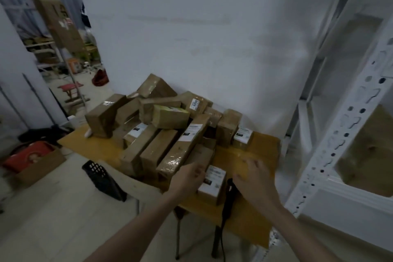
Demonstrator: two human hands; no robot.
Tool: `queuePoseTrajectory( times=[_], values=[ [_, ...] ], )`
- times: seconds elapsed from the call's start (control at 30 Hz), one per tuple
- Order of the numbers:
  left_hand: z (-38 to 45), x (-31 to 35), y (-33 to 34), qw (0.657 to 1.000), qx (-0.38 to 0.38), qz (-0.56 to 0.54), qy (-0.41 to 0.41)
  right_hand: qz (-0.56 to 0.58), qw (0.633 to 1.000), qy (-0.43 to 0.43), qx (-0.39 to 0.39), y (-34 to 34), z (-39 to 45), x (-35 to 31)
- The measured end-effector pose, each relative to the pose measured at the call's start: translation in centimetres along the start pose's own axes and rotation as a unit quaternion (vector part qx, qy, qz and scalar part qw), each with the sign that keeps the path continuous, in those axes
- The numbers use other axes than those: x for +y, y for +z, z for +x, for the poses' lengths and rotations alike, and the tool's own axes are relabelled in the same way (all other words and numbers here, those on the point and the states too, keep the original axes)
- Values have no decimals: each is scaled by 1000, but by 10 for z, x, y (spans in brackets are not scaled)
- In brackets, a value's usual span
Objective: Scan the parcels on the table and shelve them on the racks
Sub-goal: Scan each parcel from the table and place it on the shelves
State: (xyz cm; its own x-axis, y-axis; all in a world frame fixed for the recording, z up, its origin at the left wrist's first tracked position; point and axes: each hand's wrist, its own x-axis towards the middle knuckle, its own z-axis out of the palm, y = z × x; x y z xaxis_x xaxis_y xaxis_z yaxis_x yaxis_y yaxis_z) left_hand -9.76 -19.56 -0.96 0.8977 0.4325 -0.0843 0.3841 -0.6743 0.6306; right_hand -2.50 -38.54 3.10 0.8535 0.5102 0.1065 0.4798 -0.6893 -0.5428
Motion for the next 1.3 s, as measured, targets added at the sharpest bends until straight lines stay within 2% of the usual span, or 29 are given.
queuePoseTrajectory(
  times=[0.13,0.3,0.4,0.5,0.63,0.73,0.87,1.07,1.3],
  values=[
    [24,-39,-4,999,-5,41,-2,21,995,50,-82,63,33,-12],
    [63,-75,5,993,-42,112,10,8,982,128,-135,140,67,-15],
    [88,-91,12,986,-66,143,47,4,969,194,-154,181,83,-8],
    [106,-92,17,969,-89,209,96,-55,955,246,-154,212,94,-3],
    [117,-89,25,947,-142,245,154,-104,942,300,-106,237,102,-2],
    [125,-91,30,940,-168,249,160,-75,929,353,-82,250,105,1],
    [127,-98,36,939,-167,251,167,-20,915,389,-106,259,106,7],
    [125,-93,33,944,-153,244,163,-31,920,388,-52,244,98,6],
    [115,-67,30,965,-73,188,167,-31,958,282,31,178,76,-6]
  ],
)
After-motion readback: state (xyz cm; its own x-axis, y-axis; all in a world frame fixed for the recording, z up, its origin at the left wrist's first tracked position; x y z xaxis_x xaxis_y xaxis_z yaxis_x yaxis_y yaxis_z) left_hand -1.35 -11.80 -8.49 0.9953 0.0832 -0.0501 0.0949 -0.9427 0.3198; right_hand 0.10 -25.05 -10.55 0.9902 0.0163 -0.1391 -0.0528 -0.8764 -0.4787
